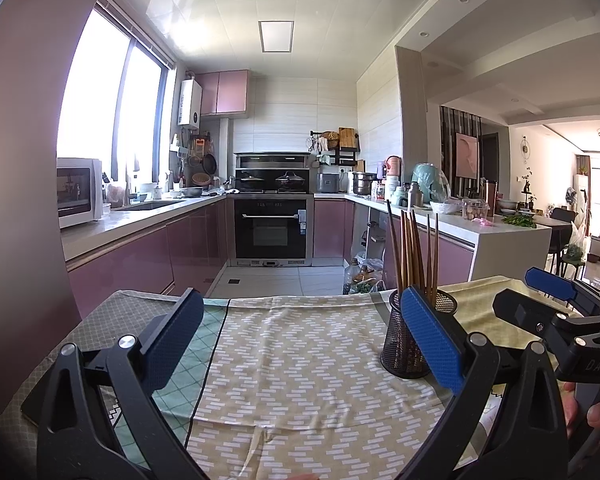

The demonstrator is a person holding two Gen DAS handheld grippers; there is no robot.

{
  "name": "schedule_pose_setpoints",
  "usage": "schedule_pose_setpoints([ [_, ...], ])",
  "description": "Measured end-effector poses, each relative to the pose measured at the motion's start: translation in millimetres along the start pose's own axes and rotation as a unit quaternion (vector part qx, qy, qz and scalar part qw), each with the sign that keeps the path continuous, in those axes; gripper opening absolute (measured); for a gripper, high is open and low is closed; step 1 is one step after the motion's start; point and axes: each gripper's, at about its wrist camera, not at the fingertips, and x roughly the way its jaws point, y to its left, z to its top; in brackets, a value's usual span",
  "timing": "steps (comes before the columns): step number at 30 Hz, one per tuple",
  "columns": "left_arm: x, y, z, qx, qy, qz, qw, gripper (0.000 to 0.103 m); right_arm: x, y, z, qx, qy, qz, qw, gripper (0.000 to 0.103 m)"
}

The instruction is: Organize utensils

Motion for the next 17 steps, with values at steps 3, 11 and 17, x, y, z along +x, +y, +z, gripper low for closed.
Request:
schedule_pose_setpoints([
  [3, -1.8, 1.9, -1.1, 0.003, -0.001, 0.006, 1.0, 0.097, 0.1, -0.1, 0.1, -0.001, 0.0, 0.0, 1.0, 0.096],
  [11, 9.0, 5.6, -3.3, 0.005, 0.033, 0.007, 0.9994, 0.097, 2.7, -4.7, -1.7, -0.002, 0.008, -0.006, 1.0, 0.096],
  [17, 43.2, 28.0, -17.7, -0.009, 0.126, 0.014, 0.9919, 0.097, 42.7, -62.1, -19.4, 0.017, 0.128, -0.097, 0.987, 0.096],
])
